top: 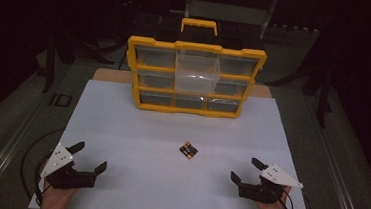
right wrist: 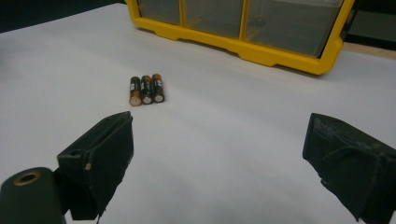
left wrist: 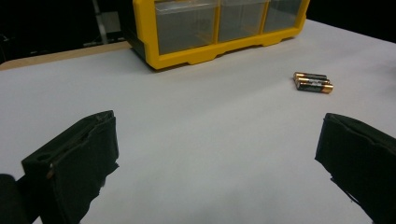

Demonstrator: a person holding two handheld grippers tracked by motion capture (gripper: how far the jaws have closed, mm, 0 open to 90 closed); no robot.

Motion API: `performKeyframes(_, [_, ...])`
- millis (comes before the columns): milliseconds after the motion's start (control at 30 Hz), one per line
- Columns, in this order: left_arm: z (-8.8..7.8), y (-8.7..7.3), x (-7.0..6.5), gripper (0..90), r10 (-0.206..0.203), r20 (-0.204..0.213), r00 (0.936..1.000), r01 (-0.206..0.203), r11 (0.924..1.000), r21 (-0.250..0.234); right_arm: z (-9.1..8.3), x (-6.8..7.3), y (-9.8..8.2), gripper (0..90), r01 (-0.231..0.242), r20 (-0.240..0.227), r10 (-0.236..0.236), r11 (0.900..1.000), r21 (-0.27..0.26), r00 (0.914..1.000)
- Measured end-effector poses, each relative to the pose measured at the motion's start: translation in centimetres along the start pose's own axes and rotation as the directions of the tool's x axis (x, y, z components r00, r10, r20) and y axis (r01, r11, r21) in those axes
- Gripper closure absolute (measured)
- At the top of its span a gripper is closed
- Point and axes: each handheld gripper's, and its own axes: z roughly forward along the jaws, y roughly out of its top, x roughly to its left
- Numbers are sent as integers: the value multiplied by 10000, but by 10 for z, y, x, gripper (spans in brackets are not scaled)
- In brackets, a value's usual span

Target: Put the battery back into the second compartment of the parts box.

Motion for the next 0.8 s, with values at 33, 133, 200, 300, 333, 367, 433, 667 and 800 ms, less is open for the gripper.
performKeyframes(33, [1,0,0,1,-51,32,10000,51,10000,2,1,0,0,79,29,-12,-29,10000,46,10000])
performKeyframes(133, [3,-2,-1,1,26,26,10000,-26,9999,148,2,1,0,78,13,-48,-12,9999,105,10000])
performKeyframes(200, [3,-2,-1,1,26,26,10000,-26,9999,148,2,1,0,78,8,-52,-8,10000,90,10000])
performKeyframes(300, [5,-3,-3,1,91,78,9999,-93,9997,217,4,2,1,79,-100,-114,102,9999,140,9999])
performKeyframes(333, [5,-3,-3,1,87,124,9999,-89,9997,209,6,2,2,79,-139,-222,144,9996,226,9997])
performKeyframes(367, [6,-3,-2,1,88,130,9999,-91,9997,227,6,2,2,79,-139,-222,144,9996,226,9997])
performKeyframes(433, [7,-3,-2,1,100,87,9999,-103,9995,303,9,3,6,79,-225,-304,236,9991,362,9993])
performKeyframes(667, [3,-3,0,1,35,-46,10000,-34,9999,162,21,10,28,79,6,-317,7,9992,396,9995])
performKeyframes(800, [4,-4,-2,1,61,-56,10000,-60,9998,202,31,13,43,80,109,-234,-98,9987,500,9997])
